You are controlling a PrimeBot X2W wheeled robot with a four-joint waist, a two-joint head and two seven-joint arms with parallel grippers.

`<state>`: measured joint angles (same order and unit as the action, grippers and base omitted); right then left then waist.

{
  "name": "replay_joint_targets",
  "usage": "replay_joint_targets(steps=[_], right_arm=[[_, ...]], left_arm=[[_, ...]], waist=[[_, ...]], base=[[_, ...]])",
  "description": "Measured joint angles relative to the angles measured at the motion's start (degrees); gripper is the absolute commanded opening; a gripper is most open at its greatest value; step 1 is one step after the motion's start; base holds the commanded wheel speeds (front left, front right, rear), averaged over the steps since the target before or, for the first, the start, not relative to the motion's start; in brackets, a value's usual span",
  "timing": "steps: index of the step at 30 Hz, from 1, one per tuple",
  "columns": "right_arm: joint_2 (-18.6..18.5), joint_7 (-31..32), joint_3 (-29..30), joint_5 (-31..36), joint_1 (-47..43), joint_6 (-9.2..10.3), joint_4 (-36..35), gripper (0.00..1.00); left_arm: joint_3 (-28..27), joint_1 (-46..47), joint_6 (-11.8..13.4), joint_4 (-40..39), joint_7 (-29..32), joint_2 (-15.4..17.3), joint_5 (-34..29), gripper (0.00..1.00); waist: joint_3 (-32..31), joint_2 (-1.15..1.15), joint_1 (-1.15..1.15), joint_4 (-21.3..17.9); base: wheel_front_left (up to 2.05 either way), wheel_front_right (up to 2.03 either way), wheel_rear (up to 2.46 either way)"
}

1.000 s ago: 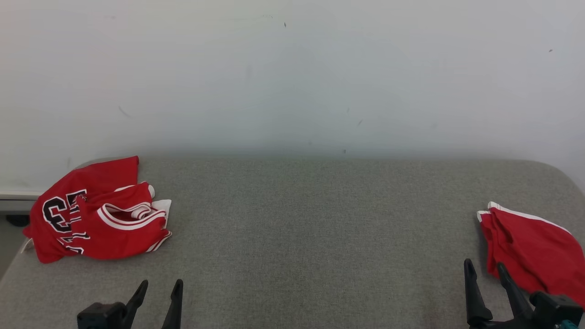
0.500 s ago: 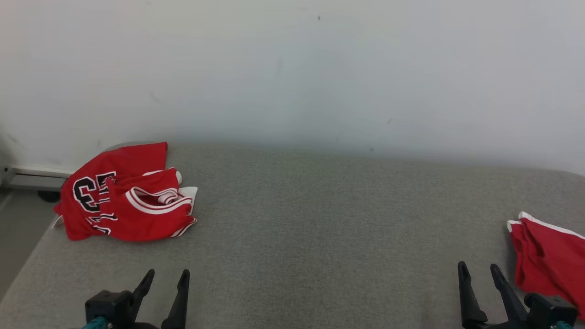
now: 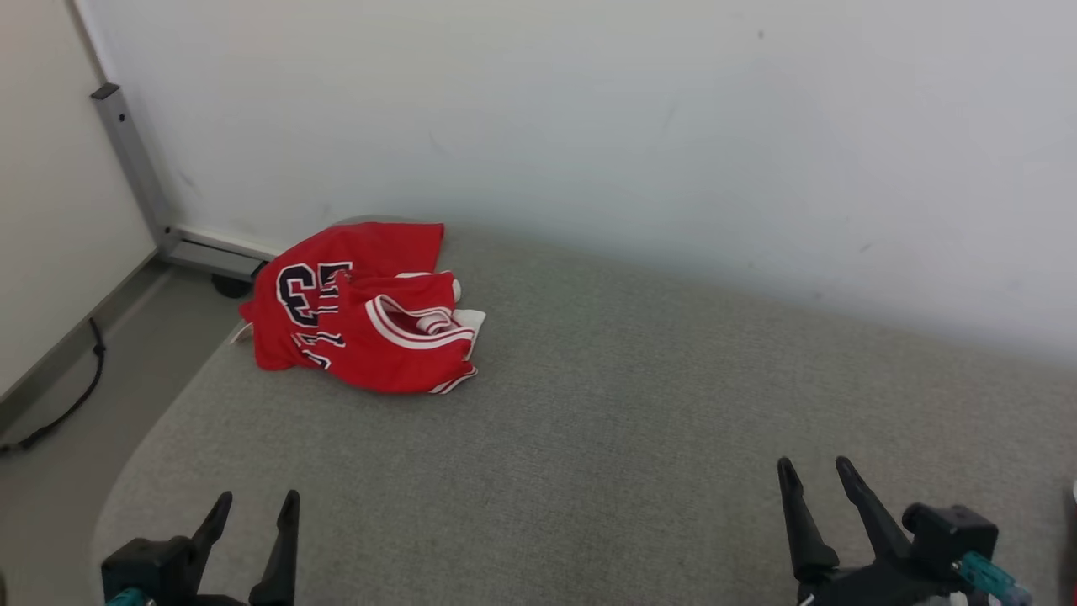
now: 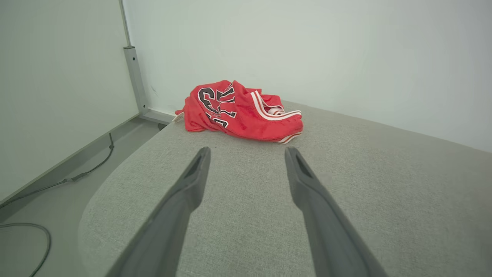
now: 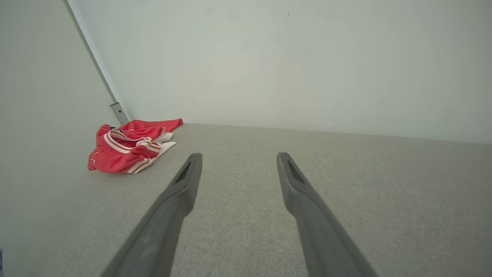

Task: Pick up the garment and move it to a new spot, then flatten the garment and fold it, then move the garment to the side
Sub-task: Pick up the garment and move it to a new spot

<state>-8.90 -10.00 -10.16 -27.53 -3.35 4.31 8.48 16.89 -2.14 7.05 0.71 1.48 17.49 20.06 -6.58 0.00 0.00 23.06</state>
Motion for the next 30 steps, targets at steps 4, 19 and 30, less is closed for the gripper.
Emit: replay_joint_targets(steps=[4,19,30], right_arm=[[0.42,0.69,-1.19,0.51,3.55,-0.48,0.54,1.00],[0.98,1.42,-1.36,0.31,3.01,-0.79,1.16,1.00],[-2.60,3.11,-1.69,2.15,-1.22,-0.73,-8.92,1.00]], left_arm=[[-1.62,-0.37,0.02,-0.05,-0.22,0.25,0.04,1.00],[-0.44,-1.01,-0.38,0.62,1.13,-1.18,0.52,1.00],[5.13,12.71,-6.14,11.61,10.80,-4.63,3.75,1.00]], waist=[[0.92,0.00,0.00,2.43],[2.53,0.00,0.00,4.13],[5.86,0.01,0.00,5.21]], base=[[0.00,0.00,0.00],[0.00,0.00,0.00],[0.00,0.00,0.00]])
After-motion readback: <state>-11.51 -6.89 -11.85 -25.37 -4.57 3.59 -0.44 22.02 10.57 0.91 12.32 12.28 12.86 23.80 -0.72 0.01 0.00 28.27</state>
